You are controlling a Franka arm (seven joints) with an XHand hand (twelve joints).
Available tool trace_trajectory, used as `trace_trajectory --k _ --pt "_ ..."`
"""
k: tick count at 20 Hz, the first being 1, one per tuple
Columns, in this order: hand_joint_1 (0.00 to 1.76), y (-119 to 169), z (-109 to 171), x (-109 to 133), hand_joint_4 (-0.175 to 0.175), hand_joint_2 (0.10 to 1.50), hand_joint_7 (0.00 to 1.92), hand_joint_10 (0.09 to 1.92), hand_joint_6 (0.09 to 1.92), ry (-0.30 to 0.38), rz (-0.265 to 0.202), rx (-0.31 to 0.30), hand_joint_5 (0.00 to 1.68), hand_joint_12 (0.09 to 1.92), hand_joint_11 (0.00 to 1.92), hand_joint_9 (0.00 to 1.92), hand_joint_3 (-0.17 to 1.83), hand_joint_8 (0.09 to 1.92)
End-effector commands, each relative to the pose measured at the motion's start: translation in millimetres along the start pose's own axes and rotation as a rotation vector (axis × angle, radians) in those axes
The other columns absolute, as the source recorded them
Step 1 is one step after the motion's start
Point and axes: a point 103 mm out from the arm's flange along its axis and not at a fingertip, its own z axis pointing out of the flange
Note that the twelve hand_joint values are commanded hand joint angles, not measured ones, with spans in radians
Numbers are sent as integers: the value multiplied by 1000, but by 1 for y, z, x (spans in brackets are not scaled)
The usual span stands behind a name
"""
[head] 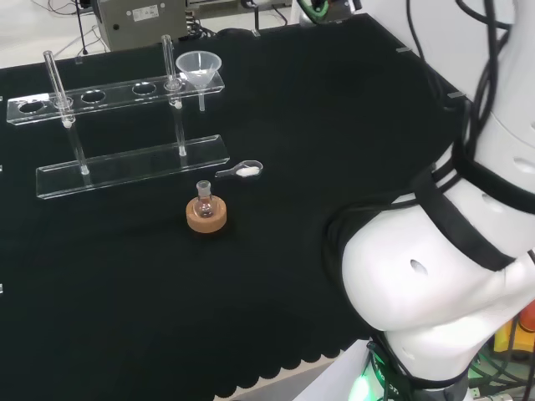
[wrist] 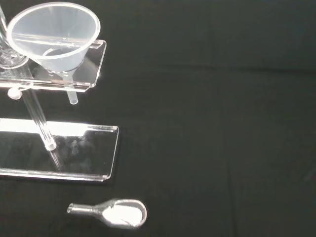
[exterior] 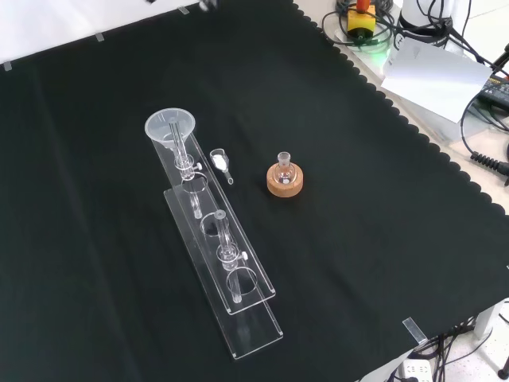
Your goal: Pick up the funnel from the transparent funnel stand.
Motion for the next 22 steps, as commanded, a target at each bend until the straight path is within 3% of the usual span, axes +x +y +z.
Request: trace_trajectory --k 1,8,13,17,22 --pt "156 70 35 44 18 1114 118 643 87 40 -139 19 175 1393 2 238 298 518" --pt "311 102 49 71 12 998 101 673 87 -22 -180 139 148 1412 17 247 273 567" --pt "415 113 59 79 13 874 25 711 87 -56 -164 178 95 1461 21 199 279 625" --pt "410 122 66 86 20 805 1 775 87 -77 -163 232 42 1541 65 102 292 518" --pt "406 127 72 94 21 771 0 809 87 -103 -171 257 11 1572 83 49 290 399"
